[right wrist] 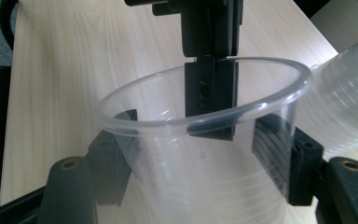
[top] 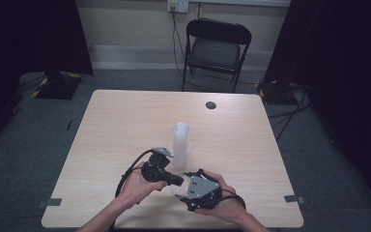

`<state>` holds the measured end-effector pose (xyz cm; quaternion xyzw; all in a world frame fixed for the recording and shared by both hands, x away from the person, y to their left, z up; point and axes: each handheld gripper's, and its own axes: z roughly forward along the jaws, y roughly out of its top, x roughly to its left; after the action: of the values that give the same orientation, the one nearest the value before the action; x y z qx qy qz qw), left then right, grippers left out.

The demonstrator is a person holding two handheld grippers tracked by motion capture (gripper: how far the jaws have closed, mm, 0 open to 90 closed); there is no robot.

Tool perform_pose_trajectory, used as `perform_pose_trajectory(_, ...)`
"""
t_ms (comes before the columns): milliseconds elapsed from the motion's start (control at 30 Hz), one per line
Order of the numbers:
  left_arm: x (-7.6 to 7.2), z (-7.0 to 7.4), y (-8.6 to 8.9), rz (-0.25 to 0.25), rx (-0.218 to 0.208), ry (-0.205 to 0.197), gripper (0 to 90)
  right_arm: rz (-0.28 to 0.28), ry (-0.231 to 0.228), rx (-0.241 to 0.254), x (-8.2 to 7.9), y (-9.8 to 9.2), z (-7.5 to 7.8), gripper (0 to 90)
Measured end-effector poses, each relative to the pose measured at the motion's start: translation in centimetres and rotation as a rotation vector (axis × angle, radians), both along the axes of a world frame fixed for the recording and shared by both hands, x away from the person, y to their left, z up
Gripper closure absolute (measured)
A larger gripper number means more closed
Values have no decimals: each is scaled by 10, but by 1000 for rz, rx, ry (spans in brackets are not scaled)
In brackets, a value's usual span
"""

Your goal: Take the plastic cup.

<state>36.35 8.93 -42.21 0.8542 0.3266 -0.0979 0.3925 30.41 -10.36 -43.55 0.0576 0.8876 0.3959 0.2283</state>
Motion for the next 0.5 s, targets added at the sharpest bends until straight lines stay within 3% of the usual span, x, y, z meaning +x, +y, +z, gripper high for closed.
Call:
perform_pose_trajectory(133,0,1,0,1,-21,-23,776,-10,10,21,1,-3,1,328)
perform_pose_trajectory(200,-1,2,1,2,-35,-55,704,-18,12,27,1,-4,0,328)
perform_pose_trajectory(500,-8,8,6,45,-92,-136,613,-85,83,90,8,-15,1,322)
